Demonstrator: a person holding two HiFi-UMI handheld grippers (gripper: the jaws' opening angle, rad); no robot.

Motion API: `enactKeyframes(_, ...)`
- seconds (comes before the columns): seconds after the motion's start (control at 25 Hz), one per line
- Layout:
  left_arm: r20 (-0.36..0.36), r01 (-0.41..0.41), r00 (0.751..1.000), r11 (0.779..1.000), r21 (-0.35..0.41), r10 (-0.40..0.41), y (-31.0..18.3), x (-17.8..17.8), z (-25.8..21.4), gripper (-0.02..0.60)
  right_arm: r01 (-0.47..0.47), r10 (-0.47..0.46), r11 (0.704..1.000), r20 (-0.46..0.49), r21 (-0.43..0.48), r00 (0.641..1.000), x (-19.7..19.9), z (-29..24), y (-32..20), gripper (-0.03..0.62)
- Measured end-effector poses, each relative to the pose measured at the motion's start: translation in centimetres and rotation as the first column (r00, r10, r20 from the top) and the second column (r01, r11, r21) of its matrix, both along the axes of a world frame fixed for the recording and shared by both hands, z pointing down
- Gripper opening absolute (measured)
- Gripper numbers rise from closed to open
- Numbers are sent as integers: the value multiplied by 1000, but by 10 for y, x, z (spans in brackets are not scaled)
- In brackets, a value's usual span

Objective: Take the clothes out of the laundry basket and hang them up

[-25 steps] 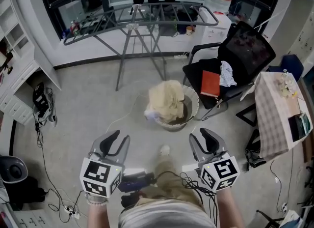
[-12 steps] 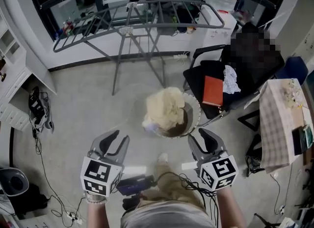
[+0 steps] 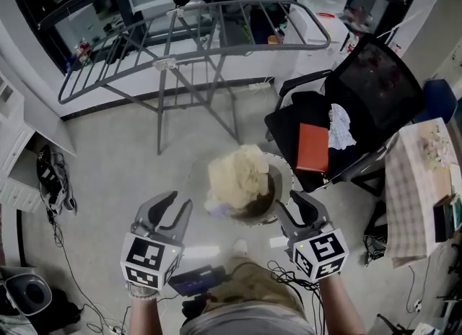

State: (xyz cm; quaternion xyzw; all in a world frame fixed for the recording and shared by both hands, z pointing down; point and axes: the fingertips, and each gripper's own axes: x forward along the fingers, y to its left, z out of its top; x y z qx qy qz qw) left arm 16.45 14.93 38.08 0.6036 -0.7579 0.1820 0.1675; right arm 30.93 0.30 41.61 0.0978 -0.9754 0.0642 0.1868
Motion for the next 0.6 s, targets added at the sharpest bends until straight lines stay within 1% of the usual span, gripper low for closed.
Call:
enactKeyframes(0.24, -25, -62, 998, 998, -5, 62, -47, -14, 1, 115, -39, 39, 999, -19, -22, 999, -7, 14, -32, 147)
enactKeyframes(0.4, -32, -123, 992, 992, -11, 123, -79, -19, 5, 115, -99, 97, 994, -42, -44, 994, -1, 28, -52, 147)
enactKeyframes(0.6, -66, -196, 979, 980, -29, 194, -118, -30, 18, 115, -191, 188, 980, -50, -54, 981, 4, 45, -80, 147)
